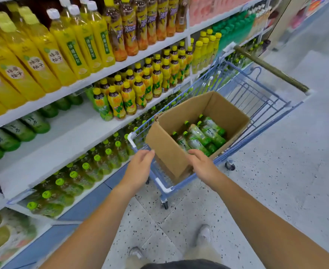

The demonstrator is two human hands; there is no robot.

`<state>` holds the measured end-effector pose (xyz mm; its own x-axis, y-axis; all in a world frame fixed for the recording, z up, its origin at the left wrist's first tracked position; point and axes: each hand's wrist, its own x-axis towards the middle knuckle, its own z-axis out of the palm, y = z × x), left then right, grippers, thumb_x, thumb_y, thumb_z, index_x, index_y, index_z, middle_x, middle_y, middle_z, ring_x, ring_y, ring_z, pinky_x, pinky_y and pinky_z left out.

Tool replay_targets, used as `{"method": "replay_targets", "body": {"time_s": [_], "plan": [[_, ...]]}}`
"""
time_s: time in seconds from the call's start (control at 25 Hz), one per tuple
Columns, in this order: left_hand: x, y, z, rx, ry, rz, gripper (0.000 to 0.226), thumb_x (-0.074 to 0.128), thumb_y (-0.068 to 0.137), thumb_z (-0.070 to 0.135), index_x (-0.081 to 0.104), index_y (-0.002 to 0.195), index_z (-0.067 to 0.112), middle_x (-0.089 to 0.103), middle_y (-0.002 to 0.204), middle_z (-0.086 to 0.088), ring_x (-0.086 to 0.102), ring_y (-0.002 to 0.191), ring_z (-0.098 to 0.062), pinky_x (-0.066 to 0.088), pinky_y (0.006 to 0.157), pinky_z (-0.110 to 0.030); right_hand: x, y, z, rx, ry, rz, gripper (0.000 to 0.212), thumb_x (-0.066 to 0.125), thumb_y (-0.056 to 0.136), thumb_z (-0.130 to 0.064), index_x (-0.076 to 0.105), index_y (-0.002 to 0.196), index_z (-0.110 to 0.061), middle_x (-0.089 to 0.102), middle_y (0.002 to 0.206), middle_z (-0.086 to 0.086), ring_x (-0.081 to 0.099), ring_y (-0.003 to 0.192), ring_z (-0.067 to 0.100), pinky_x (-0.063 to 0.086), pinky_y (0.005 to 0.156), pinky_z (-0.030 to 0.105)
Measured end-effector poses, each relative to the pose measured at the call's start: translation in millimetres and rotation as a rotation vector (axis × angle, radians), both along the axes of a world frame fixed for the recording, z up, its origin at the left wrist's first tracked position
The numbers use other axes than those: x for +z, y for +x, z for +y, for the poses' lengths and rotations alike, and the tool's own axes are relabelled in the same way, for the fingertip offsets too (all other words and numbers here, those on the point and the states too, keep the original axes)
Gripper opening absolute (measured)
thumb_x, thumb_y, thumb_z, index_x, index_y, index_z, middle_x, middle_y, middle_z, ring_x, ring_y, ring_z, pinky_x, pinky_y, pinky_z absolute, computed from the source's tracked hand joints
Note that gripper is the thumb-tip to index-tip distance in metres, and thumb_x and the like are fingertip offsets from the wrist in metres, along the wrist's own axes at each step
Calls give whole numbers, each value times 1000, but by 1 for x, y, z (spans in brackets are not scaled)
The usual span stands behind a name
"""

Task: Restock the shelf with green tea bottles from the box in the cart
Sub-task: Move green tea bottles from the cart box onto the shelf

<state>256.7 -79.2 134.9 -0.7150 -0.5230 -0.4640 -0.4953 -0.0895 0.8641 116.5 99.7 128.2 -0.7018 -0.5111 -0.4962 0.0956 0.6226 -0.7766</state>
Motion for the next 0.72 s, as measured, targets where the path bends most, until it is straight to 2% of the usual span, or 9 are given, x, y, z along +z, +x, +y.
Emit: {"method": "replay_targets", "body": {"time_s": [0.16,0.24,0.44,0.56,0.72], "plan": [[-9,-59,48,13,31,-21,44,43,96,65,50,130,38,53,122,23,53,117,-8,43,97,-37,-9,-66,47,19,45,30,52,39,101,-51,41,147,-28,48,142,-4,47,118,13,38,100,37],[-14,-92,73,16,36,-26,45,43,97,64,50,132,37,53,129,16,51,120,-9,41,97,-36,-13,-101,66,48,68,20,53,39,100,-54,41,147,-29,48,142,-5,46,117,12,37,98,35],[-26,-166,123,10,58,-65,57,42,100,60,45,144,25,49,135,12,48,111,-2,32,92,-29,-22,-178,94,115,127,17,53,39,101,-55,41,147,-28,50,139,-4,45,111,10,34,92,32],[-38,-206,127,1,50,-94,61,42,100,59,42,149,22,48,142,9,45,115,-4,31,94,-27,-31,-218,93,146,147,28,51,41,103,-49,42,147,-24,50,142,-2,45,111,10,33,93,30],[-70,-260,110,-19,101,-178,69,42,99,62,35,153,19,45,150,3,47,122,-12,34,97,-29,-49,-275,77,167,199,-11,54,42,101,-53,41,148,-25,50,143,-1,50,117,14,38,93,32]]}}
